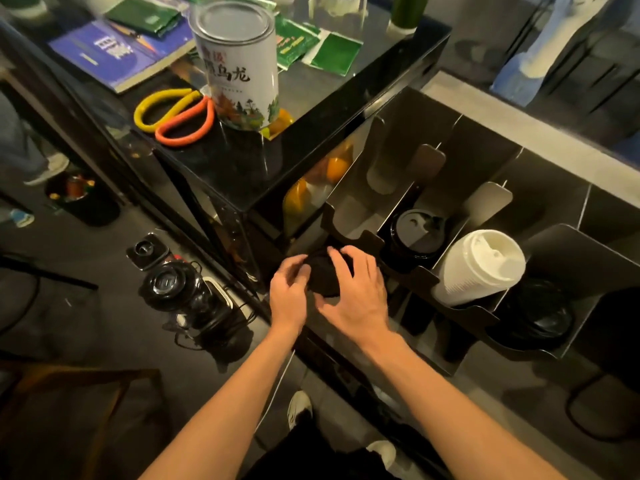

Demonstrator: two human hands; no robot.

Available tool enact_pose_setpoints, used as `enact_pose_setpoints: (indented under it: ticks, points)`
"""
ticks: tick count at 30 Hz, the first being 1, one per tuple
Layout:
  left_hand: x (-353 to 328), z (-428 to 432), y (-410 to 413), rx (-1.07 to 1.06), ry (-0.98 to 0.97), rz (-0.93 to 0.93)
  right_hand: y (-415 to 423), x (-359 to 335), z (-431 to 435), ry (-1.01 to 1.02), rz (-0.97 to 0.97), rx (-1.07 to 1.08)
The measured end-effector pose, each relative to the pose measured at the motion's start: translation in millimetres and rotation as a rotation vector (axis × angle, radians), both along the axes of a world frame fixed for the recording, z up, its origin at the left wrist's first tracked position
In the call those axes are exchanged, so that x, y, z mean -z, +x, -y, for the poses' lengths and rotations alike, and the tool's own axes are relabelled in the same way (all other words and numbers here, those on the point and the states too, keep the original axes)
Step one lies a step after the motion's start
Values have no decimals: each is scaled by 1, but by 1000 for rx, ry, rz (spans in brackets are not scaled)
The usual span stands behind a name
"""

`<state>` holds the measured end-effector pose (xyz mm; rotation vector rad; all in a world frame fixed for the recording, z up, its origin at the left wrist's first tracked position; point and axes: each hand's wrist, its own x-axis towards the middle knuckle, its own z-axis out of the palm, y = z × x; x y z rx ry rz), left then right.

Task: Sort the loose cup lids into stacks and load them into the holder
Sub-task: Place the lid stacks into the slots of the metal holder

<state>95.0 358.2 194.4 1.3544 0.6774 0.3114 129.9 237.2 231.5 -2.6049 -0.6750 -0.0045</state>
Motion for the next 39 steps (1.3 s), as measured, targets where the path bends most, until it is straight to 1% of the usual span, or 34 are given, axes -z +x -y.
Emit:
enact_pose_setpoints:
  ticks: [3, 5, 7, 10, 14, 18, 22, 26, 30, 35, 37, 39]
  points:
    - [-38, 9, 6, 39, 147, 162, 2, -39, 3, 94, 148, 32]
    - [-61, 13, 13, 61, 188, 250, 7, -67, 7, 131, 221, 42]
    - [-80, 15, 23, 65, 220, 292, 17, -90, 13, 160, 247, 57]
    - [-98, 18, 37, 67, 267, 293, 42, -113, 20, 108, 229, 101]
    - [-108, 14, 48, 126, 385, 303, 69, -132, 24, 112, 108, 73]
    - [-109, 6, 58, 187, 517, 284, 81, -139, 17, -139, 112, 22]
    - [-100, 3, 64, 233, 654, 247, 93, -138, 9, -285, 88, 34]
    - [-89, 1, 67, 307, 631, 241, 103, -133, -2, -396, 0, 7]
    - [-82, -1, 70, 330, 564, 246, 113, -128, -15, -469, -65, -40]
    - [-76, -2, 73, 355, 514, 217, 124, -125, -32, -730, -134, -137]
    - [-74, -2, 73, 363, 515, 211, 126, -121, -36, -768, -184, -120]
    - [-71, -2, 74, 364, 525, 210, 126, -117, -38, -810, -182, -128]
